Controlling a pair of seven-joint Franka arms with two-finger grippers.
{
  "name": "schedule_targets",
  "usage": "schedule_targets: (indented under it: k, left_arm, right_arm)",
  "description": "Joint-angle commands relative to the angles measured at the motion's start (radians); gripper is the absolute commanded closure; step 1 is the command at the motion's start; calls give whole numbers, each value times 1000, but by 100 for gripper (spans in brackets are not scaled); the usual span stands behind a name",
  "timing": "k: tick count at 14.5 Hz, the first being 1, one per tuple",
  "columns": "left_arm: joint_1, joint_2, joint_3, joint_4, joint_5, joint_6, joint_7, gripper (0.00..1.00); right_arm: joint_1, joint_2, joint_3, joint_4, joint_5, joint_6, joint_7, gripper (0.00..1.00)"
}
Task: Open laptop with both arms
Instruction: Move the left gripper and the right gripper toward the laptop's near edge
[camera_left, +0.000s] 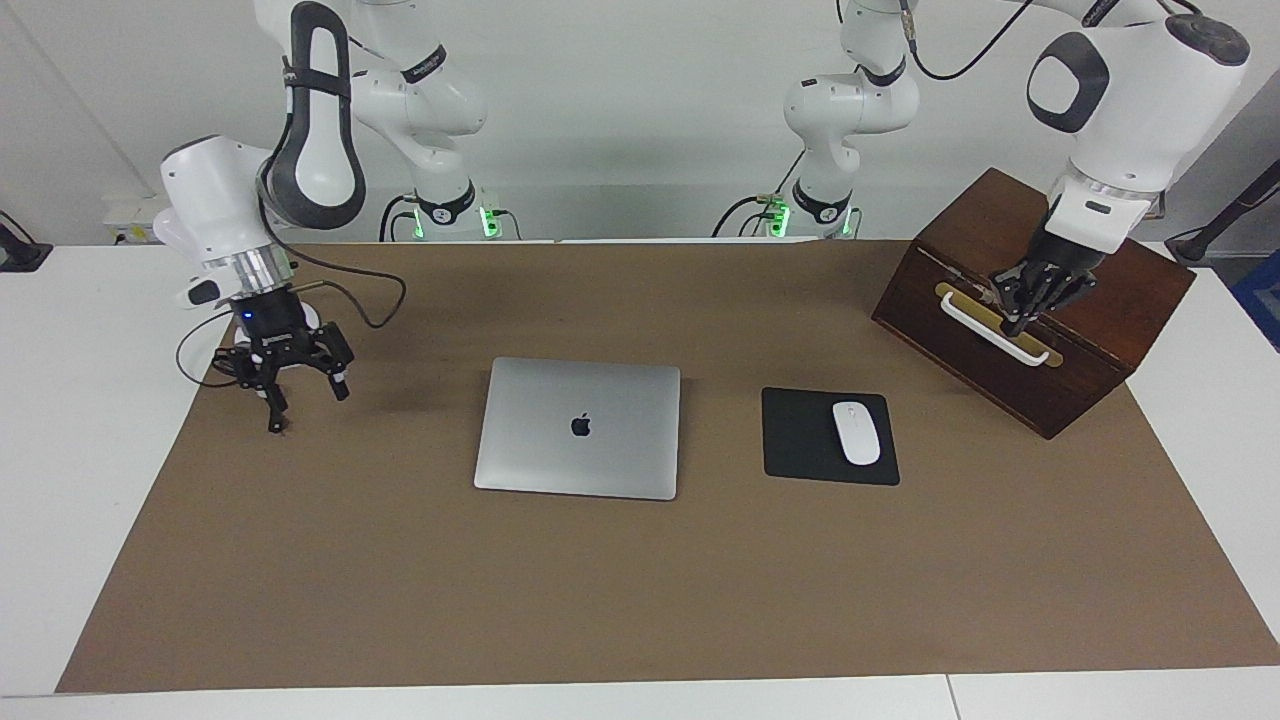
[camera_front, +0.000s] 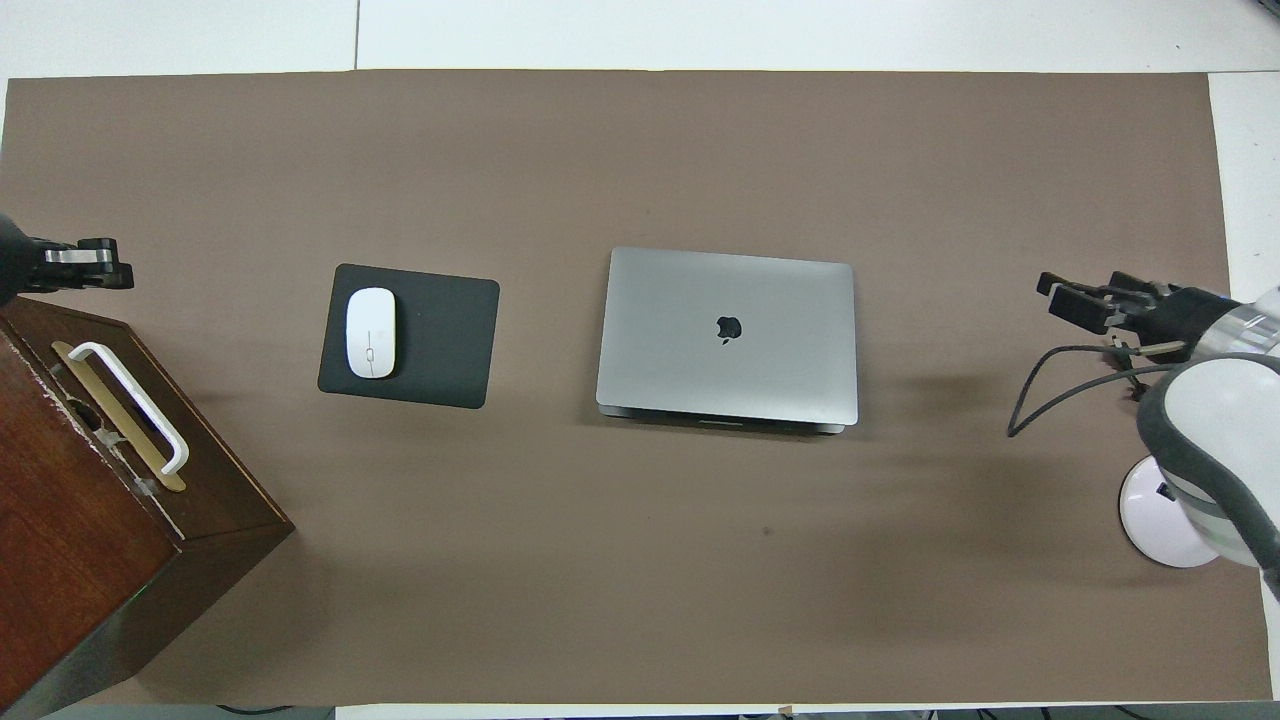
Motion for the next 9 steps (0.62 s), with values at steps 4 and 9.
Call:
schedule_targets:
  k: [4, 9]
  left_arm:
    - [-87, -134, 0, -307, -73, 351, -17, 100]
    - [-236, -208, 0, -543, -76, 661, -57, 100]
  right_arm:
    - [265, -19, 0, -75, 731, 239, -390, 0]
    - [409, -11, 0, -52, 1068, 319, -493, 0]
